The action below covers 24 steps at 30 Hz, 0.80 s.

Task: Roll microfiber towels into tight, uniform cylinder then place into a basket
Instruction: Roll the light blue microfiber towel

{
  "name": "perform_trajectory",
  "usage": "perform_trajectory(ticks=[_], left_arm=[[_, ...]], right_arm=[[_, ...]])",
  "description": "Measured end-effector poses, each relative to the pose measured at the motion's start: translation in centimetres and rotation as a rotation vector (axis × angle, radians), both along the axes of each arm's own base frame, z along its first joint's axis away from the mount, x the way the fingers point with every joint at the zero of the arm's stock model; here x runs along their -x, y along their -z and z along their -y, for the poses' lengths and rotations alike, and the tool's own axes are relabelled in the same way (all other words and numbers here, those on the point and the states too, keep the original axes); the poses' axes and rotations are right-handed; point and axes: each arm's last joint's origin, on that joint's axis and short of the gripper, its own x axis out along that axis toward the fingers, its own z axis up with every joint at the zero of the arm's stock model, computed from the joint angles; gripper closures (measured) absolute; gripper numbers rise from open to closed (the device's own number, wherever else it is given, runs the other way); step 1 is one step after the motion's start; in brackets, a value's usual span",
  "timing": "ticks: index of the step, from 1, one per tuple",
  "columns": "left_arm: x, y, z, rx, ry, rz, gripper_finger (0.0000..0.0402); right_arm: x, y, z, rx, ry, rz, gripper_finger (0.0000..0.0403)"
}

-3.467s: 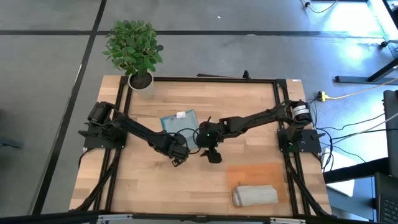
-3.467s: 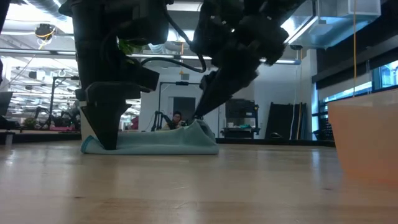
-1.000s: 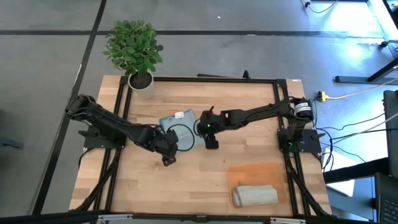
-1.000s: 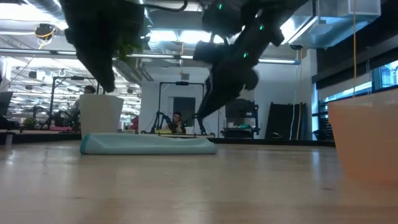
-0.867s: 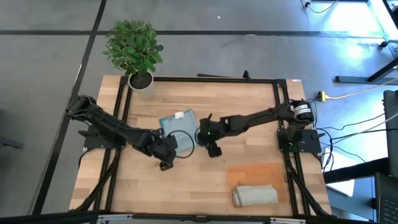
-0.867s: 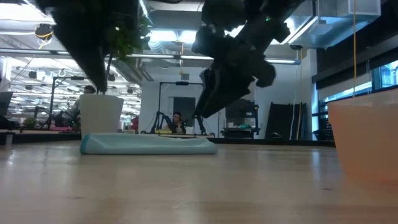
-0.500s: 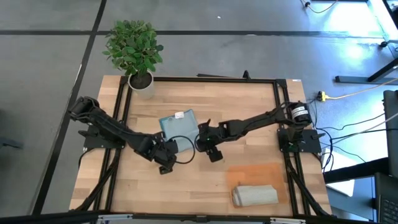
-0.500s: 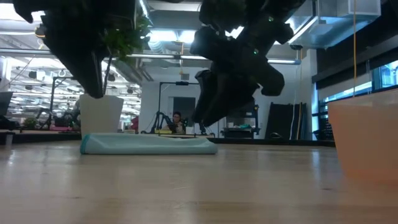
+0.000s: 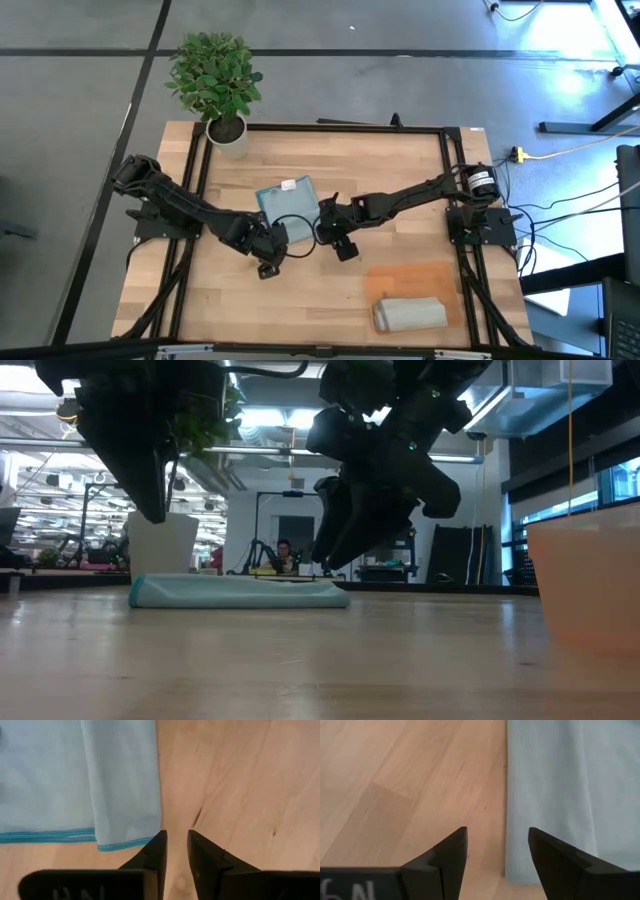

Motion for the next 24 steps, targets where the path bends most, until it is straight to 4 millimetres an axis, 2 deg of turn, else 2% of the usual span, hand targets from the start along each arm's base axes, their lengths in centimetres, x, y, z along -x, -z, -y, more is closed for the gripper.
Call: perform_trajectory(ticks=[4, 7, 17, 24], left_arm=[[0.0, 0.0, -0.1, 0.014, 0.004, -0.007, 0.0356], [0.0, 0.0, -0.1, 0.007, -0.006, -0.002, 0.0355], [-0.2, 0.0, -0.2, 0.027, -0.05, 0.016, 0.0291], [-1.0, 1.8, 0.5, -0.06, 0.073, -0.024, 0.028]], right_arm=[[0.0, 0.0, 0.0, 0.0, 0.0, 0.0, 0.0192], [0.0, 0.0, 0.0, 0.0, 0.0, -0.001, 0.0192], [0.0, 0.0, 0.0, -0.008, -0.004, -0.001, 0.0192], [-0.1, 0.7, 0.0, -0.001, -0.012, -0.016, 0.0192]])
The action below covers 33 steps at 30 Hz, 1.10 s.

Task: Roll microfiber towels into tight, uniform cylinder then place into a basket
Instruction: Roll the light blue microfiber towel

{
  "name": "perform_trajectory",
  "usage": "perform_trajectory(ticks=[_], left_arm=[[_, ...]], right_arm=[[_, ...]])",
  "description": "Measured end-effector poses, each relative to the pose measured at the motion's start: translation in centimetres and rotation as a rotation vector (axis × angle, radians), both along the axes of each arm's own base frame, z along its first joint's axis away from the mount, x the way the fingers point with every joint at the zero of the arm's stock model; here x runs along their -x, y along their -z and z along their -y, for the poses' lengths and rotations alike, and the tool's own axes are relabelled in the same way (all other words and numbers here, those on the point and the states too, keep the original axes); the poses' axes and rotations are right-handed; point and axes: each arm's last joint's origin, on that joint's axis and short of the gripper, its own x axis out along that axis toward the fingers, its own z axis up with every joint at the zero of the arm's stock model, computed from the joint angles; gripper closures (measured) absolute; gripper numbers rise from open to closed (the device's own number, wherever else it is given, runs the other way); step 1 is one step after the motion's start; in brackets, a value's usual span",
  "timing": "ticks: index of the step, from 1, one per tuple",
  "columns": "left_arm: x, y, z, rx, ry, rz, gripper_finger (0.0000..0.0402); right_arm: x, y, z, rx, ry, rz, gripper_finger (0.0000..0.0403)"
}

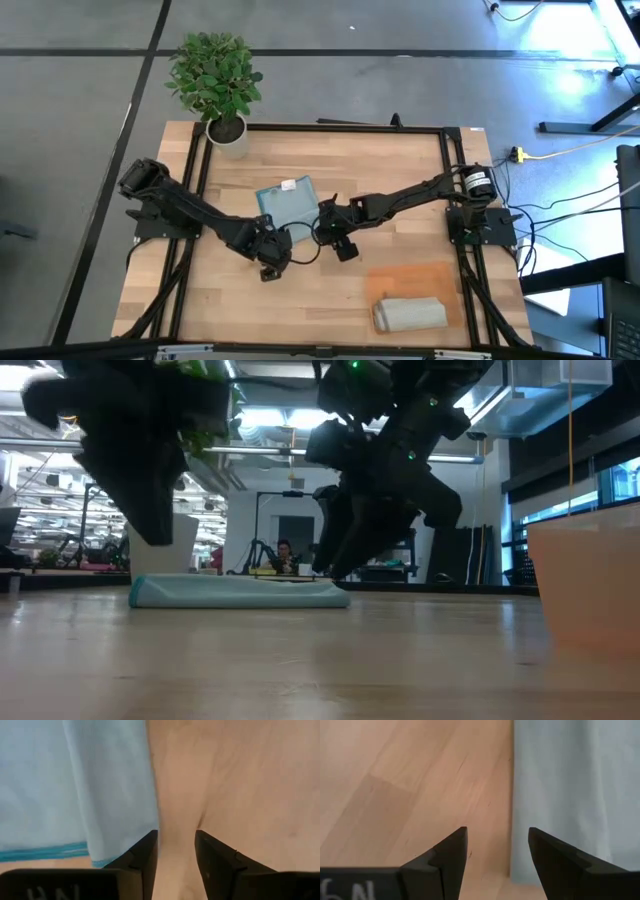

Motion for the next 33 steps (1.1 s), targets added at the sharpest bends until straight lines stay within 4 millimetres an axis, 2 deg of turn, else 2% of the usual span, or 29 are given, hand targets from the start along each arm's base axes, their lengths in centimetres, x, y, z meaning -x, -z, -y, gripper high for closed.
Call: perform_trajectory(ticks=[11, 18, 24, 33], left_arm=[[-0.8, 2.9, 0.3, -0.082, 0.072, -0.092, 0.028], [-0.9, 3.3, 0.4, -0.084, 0.073, -0.1, 0.028], [-0.9, 3.3, 0.4, -0.084, 0.073, -0.102, 0.028], [-0.9, 3.3, 0.3, -0.128, 0.063, -0.085, 0.028]], right_arm=[[-0.4, 0.7, 0.7, 0.012, 0.026, 0.011, 0.0192], [-0.8, 2.8, 1.6, 0.017, 0.053, -0.026, 0.0192], [-1.0, 3.2, 1.8, 0.032, 0.072, -0.033, 0.0194], [-1.1, 3.3, 1.8, 0.029, 0.071, -0.021, 0.0258]])
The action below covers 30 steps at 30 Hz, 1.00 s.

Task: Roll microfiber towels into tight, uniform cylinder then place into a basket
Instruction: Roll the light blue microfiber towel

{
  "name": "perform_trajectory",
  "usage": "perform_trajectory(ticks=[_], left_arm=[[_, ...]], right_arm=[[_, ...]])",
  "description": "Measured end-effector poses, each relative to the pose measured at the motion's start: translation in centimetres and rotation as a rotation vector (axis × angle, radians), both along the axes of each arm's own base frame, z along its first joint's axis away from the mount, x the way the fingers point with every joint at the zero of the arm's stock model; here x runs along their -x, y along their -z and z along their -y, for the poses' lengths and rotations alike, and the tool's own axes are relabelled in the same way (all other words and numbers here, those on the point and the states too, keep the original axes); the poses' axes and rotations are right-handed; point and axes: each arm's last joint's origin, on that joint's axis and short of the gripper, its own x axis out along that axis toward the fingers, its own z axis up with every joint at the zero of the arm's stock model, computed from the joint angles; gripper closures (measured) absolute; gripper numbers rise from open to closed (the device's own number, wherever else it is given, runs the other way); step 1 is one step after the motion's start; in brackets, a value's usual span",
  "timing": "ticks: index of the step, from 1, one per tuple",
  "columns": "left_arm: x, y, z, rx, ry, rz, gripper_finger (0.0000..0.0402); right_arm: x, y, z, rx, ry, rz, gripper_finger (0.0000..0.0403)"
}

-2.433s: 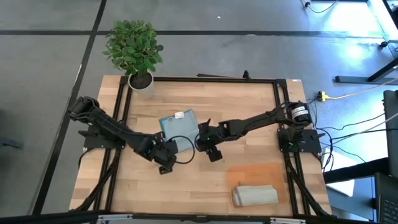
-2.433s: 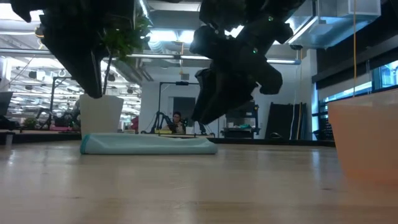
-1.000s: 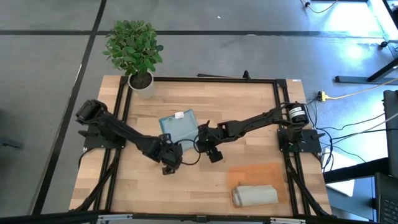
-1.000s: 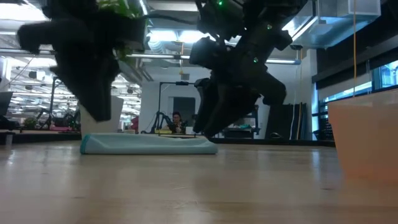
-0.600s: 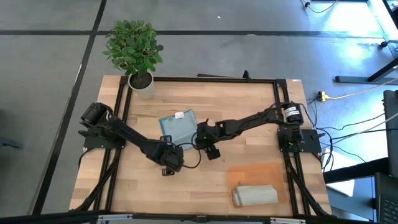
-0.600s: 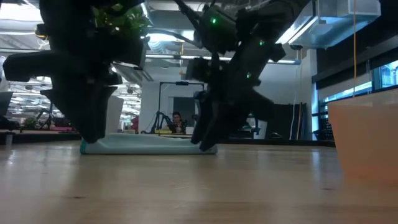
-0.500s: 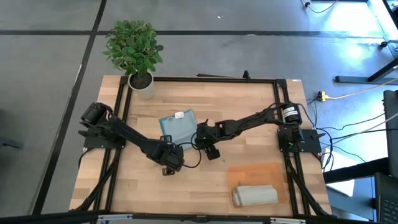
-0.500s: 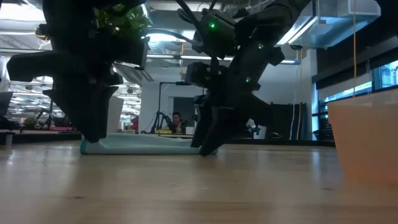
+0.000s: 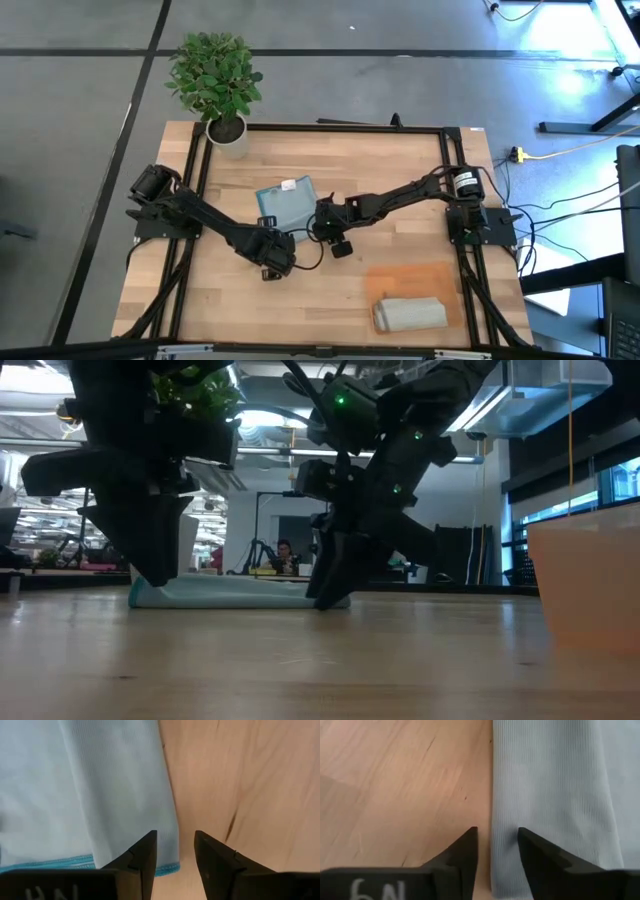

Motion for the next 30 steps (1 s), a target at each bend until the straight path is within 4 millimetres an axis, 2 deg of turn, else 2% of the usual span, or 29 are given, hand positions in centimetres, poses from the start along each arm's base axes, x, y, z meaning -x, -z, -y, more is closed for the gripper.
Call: perform_trajectory(ticks=[12, 18, 30], left_arm=[[0.0, 0.1, 0.0, -0.004, 0.0, 0.0, 0.028], [-0.7, 1.8, 0.3, -0.009, 0.002, -0.016, 0.028], [-0.8, 2.0, -0.3, -0.007, -0.044, -0.038, 0.028]], right_arm=[[-0.1, 0.0, 0.1, 0.002, 0.003, 0.016, 0.0344], [-0.2, 0.0, 0.2, 0.01, 0.01, 0.021, 0.0389], [-0.2, 0.0, 0.4, 0.002, 0.01, 0.019, 0.0391]])
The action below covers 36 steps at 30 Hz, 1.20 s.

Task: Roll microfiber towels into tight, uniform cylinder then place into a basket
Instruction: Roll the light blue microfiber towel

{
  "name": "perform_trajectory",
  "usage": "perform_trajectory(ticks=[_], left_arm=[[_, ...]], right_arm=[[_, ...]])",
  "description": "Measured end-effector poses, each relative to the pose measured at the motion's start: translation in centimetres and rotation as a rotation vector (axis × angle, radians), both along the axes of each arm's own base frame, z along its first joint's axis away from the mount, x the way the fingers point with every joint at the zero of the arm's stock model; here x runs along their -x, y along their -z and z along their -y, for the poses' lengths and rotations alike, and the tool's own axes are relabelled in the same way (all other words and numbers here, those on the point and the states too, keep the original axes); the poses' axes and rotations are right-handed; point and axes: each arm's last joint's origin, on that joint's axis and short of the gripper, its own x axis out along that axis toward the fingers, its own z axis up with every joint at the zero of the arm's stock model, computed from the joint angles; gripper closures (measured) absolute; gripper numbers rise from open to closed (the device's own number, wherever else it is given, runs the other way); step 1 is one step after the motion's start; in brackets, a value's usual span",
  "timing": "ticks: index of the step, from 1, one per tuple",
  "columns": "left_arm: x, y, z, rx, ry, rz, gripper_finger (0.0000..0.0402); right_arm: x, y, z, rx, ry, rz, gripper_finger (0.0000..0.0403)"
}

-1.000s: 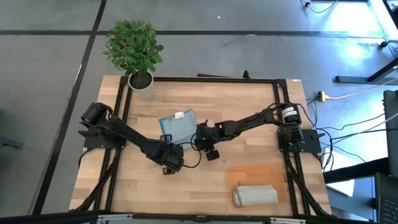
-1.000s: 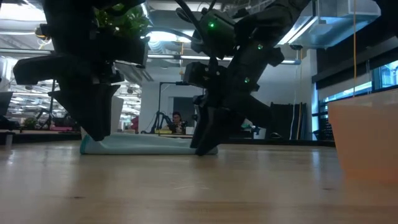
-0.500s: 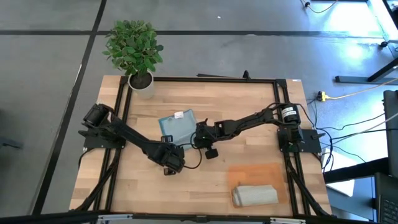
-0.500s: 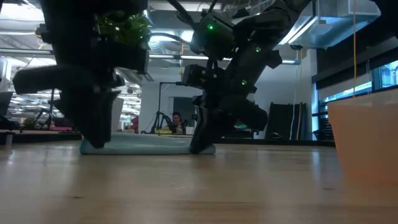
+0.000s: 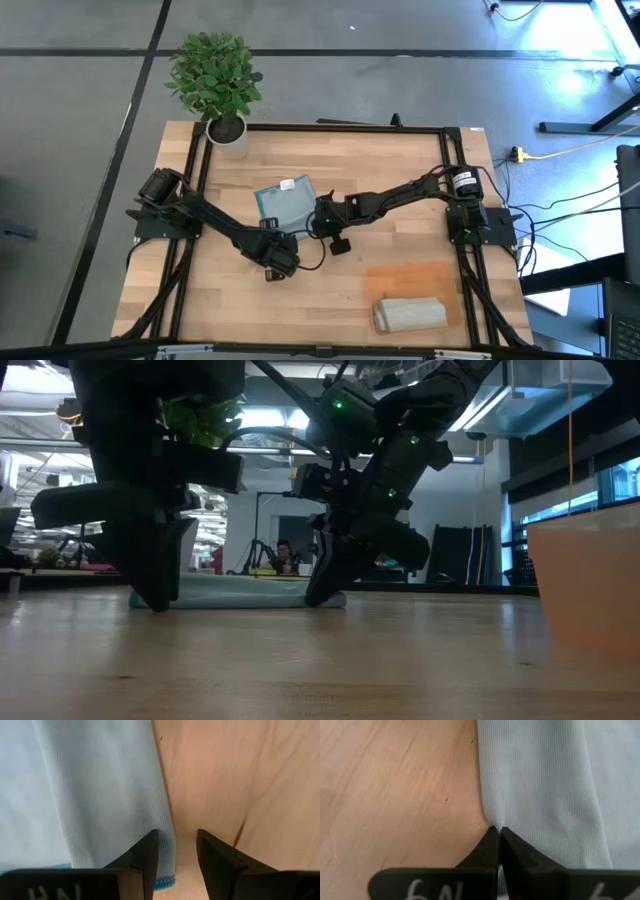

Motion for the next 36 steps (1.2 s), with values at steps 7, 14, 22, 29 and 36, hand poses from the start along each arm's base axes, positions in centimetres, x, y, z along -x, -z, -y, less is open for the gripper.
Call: perform_trajectory(ticks=[7, 14, 22, 29, 36], left_arm=[[0.2, -0.1, -0.2, -0.017, -0.028, -0.003, 0.028], [0.8, -0.5, -0.8, -0.042, -0.132, -0.013, 0.028], [0.7, -0.4, -0.7, -0.03, -0.112, -0.018, 0.028], [1.3, 0.3, -0.9, -0.044, -0.102, -0.023, 0.028], [1.3, 0.6, -1.3, 0.0, -0.118, -0.033, 0.0339]], right_arm=[[0.0, 0.0, 0.0, -0.002, 0.0, -0.001, 0.0391], [0.0, 0.0, 0.0, -0.007, -0.003, -0.002, 0.039], [0.0, 0.0, 0.0, -0.01, -0.005, 0.0, 0.0389], [0.0, 0.0, 0.0, -0.012, -0.006, 0.001, 0.0389], [0.0, 0.0, 0.0, -0.012, -0.006, 0.002, 0.0389]])
